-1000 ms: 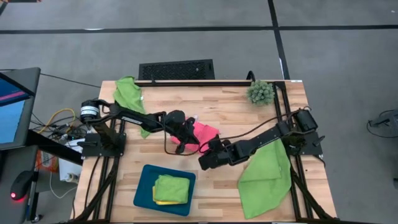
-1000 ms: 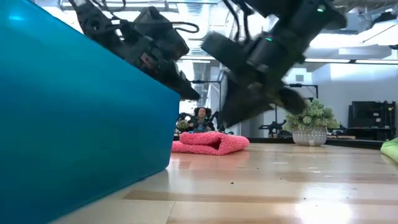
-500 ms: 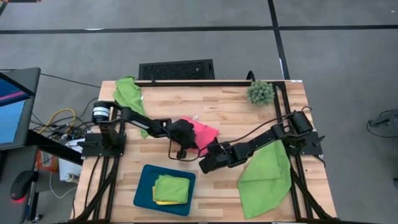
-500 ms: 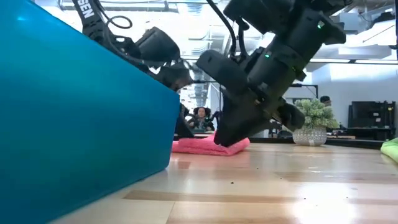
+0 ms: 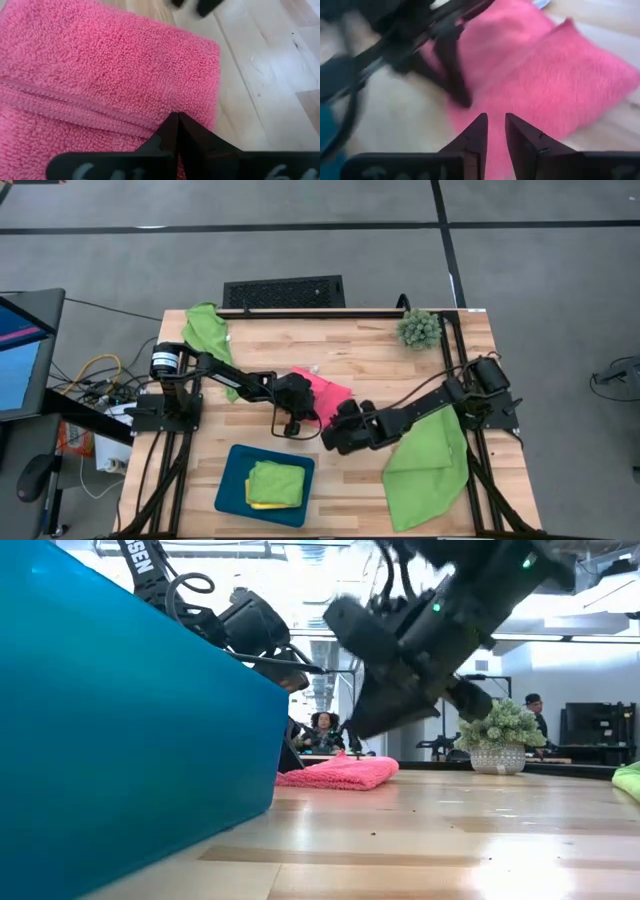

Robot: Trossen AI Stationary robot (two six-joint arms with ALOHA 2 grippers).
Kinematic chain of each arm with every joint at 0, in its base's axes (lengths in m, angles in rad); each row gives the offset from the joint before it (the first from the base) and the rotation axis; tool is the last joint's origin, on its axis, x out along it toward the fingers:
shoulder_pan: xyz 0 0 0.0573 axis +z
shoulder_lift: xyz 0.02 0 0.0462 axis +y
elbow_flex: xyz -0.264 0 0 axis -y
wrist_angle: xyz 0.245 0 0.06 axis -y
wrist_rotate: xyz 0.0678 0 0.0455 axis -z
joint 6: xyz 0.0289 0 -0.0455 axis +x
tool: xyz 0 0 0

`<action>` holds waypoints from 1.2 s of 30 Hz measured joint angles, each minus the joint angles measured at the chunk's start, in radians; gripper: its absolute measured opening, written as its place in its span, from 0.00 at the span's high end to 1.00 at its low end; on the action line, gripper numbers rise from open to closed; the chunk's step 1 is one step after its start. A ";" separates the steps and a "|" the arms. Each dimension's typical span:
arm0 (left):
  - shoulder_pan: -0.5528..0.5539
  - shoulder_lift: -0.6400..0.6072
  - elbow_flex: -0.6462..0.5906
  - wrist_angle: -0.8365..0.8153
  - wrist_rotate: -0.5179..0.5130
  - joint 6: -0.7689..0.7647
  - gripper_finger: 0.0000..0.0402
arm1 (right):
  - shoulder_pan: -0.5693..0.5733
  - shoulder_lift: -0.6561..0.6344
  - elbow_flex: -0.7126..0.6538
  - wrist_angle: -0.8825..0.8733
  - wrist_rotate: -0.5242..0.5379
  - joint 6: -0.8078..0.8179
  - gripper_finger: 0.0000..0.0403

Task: Fold microfiber towels
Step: Fold the pink microfiber towel

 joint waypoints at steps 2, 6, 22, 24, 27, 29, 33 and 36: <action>0.000 0.000 0.001 -0.001 0.000 -0.010 1.00 | -0.025 0.025 0.004 0.012 0.001 0.001 0.77; 0.001 0.000 0.001 -0.005 0.000 -0.029 1.00 | -0.072 0.030 0.003 -0.022 0.016 -0.024 0.77; 0.001 -0.005 0.002 -0.009 -0.006 -0.062 1.00 | -0.142 -0.039 -0.108 0.019 -0.074 -0.142 0.78; 0.001 -0.018 0.001 -0.020 -0.013 -0.084 1.00 | -0.150 -0.076 -0.106 0.052 -0.042 -0.183 0.78; 0.011 -0.056 0.000 -0.044 -0.020 -0.105 1.00 | -0.169 -0.115 -0.106 0.082 -0.002 -0.262 0.78; 0.021 -0.090 0.000 -0.056 -0.026 -0.108 1.00 | -0.187 -0.130 -0.107 0.090 0.008 -0.308 0.78; 0.039 -0.158 0.000 -0.084 -0.031 -0.108 1.00 | -0.240 -0.098 -0.148 0.254 -0.096 -0.404 0.78; 0.049 -0.221 0.002 -0.144 -0.060 -0.108 1.00 | -0.272 -0.033 -0.166 0.379 -0.146 -0.427 0.78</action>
